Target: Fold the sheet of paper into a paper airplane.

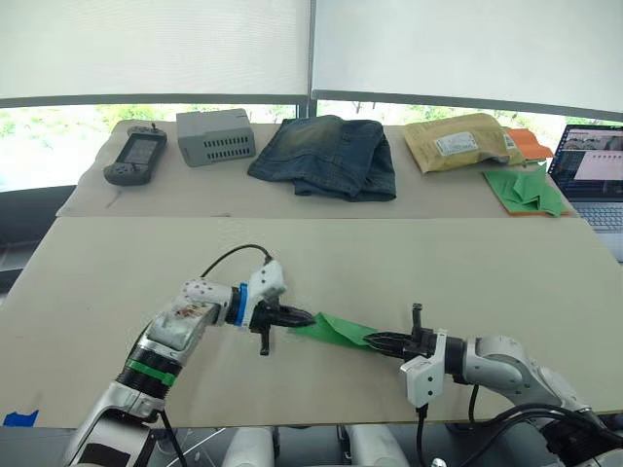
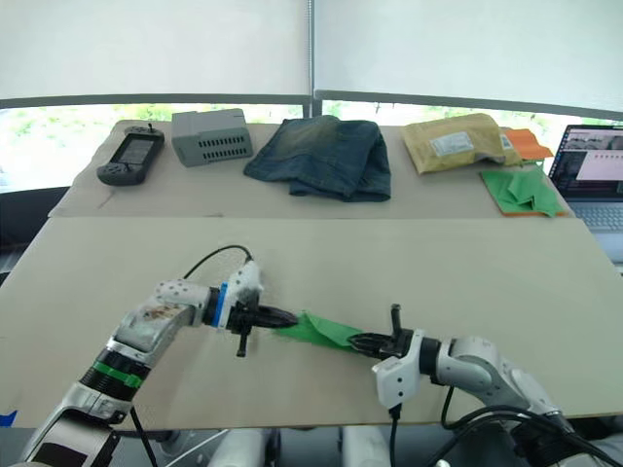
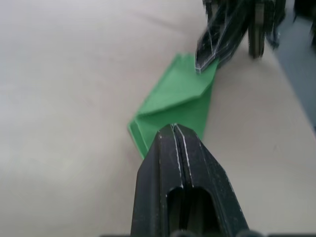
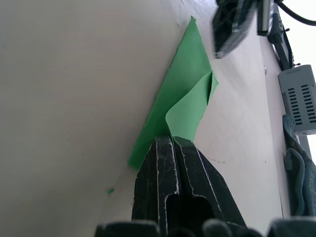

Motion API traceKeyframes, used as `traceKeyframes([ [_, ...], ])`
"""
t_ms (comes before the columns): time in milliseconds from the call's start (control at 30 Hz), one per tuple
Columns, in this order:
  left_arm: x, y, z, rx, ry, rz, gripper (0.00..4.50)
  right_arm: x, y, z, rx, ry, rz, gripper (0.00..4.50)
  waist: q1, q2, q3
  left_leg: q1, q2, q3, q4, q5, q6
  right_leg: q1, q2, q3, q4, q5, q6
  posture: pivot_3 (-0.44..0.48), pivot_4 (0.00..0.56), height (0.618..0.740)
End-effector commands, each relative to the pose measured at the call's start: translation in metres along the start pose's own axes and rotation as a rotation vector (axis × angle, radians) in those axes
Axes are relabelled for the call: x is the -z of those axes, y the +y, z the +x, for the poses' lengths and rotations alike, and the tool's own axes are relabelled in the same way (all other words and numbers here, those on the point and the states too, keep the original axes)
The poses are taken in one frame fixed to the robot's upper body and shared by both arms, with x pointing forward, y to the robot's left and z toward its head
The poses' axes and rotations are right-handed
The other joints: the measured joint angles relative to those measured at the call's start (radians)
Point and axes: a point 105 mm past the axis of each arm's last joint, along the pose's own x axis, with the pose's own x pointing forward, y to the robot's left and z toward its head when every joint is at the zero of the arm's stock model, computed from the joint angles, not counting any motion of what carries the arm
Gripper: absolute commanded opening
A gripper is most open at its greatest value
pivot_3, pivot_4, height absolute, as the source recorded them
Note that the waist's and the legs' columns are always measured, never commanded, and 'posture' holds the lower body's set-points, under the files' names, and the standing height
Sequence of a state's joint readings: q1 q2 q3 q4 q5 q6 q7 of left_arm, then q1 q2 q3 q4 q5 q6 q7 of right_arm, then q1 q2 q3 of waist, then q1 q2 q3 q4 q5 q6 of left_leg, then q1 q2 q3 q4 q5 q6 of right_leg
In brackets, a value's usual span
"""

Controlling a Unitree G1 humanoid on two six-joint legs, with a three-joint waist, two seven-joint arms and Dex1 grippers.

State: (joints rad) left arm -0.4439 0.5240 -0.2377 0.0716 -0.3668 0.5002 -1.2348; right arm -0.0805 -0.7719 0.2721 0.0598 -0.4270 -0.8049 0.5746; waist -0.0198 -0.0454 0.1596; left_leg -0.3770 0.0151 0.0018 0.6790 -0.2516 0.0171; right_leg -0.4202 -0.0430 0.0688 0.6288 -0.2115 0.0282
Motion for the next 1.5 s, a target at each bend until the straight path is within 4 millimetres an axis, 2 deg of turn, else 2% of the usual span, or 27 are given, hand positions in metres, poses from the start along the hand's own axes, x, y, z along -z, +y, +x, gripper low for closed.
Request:
traceKeyframes([
  [33, -0.039, 0.005, -0.006, 0.002, -0.146, 0.024, 0.0, 0.012, 0.023, 0.001, -0.085, 0.058, 0.031, 0.03, 0.001, -0.004, -0.002, 0.0, 0.0, 0.0, 0.0, 0.0, 0.0, 0.0, 0.0, 0.0, 0.0, 0.0, 0.0, 0.0, 0.15, 0.728],
  [133, -0.041, 0.002, 0.003, 0.043, -0.144, 0.037, 0.0, 0.011, 0.024, 0.001, -0.091, 0.056, 0.031, 0.03, 0.0, -0.007, -0.004, 0.002, 0.0, 0.0, 0.0, 0.0, 0.0, 0.002, 0.0, 0.0, 0.0, 0.0, 0.0, 0.0, 0.15, 0.728],
  [333, -0.025, -0.01, 0.034, 0.112, -0.037, 0.103, 0.0, 0.011, 0.026, -0.002, -0.087, 0.07, 0.043, 0.03, 0.001, -0.007, -0.004, 0.003, 0.0, 0.0, -0.001, 0.0, 0.0, 0.003, 0.0, 0.001, -0.001, 0.001, 0.001, 0.0, 0.15, 0.728],
  [533, -0.005, -0.006, 0.042, 0.089, 0.041, 0.139, 0.0, 0.003, 0.026, -0.008, -0.076, 0.07, 0.054, 0.03, 0.005, -0.006, -0.004, 0.003, -0.001, 0.0, -0.001, 0.0, 0.0, 0.002, 0.0, 0.001, -0.001, 0.0, 0.0, 0.0, 0.15, 0.728],
  [667, -0.002, -0.007, 0.048, 0.093, 0.035, 0.154, 0.0, -0.002, 0.025, -0.008, -0.066, 0.064, 0.058, 0.03, 0.011, -0.006, -0.004, 0.001, -0.001, 0.0, -0.001, 0.0, 0.0, 0.001, -0.001, 0.001, -0.001, 0.0, 0.0, 0.0, 0.15, 0.728],
  [733, 0.005, -0.005, 0.051, 0.09, 0.078, 0.165, 0.0, -0.005, 0.022, -0.008, -0.064, 0.058, 0.046, 0.03, 0.011, -0.006, -0.004, -0.001, -0.002, 0.0, -0.001, 0.0, 0.0, 0.0, -0.001, 0.001, -0.002, 0.0, 0.001, 0.0, 0.15, 0.728],
  [1033, 0.025, -0.001, 0.061, 0.081, 0.175, 0.173, 0.0, -0.003, 0.013, -0.012, -0.059, 0.068, -0.006, 0.03, 0.015, -0.004, -0.005, -0.001, -0.002, -0.001, -0.001, 0.0, 0.0, 0.001, -0.001, 0.001, -0.002, 0.0, 0.001, 0.0, 0.15, 0.728],
  [1167, 0.028, 0.002, 0.063, 0.064, 0.211, 0.197, 0.0, -0.007, 0.007, -0.016, -0.027, 0.053, 0.038, 0.03, 0.02, -0.003, -0.006, -0.001, -0.003, -0.001, 0.0, 0.0, 0.0, 0.002, -0.001, 0.001, -0.002, 0.0, 0.001, 0.0, 0.15, 0.728],
  [1333, 0.026, 0.0, 0.065, 0.067, 0.22, 0.198, 0.0, -0.013, 0.001, -0.027, -0.023, 0.043, 0.072, 1.62, 0.022, -0.002, -0.006, -0.001, -0.003, -0.001, 0.0, 0.0, 0.0, 0.002, -0.001, 0.002, -0.002, 0.0, 0.002, 0.0, 0.15, 0.728],
  [1433, 0.027, 0.001, 0.065, 0.066, 0.221, 0.199, 0.0, -0.018, -0.006, -0.043, -0.009, 0.04, 0.208, 2.62, 0.028, 0.0, -0.007, -0.001, -0.003, -0.001, 0.001, 0.0, 0.0, 0.003, -0.001, 0.002, -0.002, -0.001, 0.001, 0.0, 0.15, 0.728],
  [1500, 0.027, 0.001, 0.064, 0.065, 0.222, 0.2, 0.0, -0.023, -0.012, -0.048, 0.007, 0.034, 0.244, 2.62, 0.027, 0.0, -0.007, -0.002, -0.003, -0.001, 0.001, 0.0, 0.0, 0.003, -0.001, 0.002, -0.002, -0.001, 0.001, 0.0, 0.15, 0.728],
])
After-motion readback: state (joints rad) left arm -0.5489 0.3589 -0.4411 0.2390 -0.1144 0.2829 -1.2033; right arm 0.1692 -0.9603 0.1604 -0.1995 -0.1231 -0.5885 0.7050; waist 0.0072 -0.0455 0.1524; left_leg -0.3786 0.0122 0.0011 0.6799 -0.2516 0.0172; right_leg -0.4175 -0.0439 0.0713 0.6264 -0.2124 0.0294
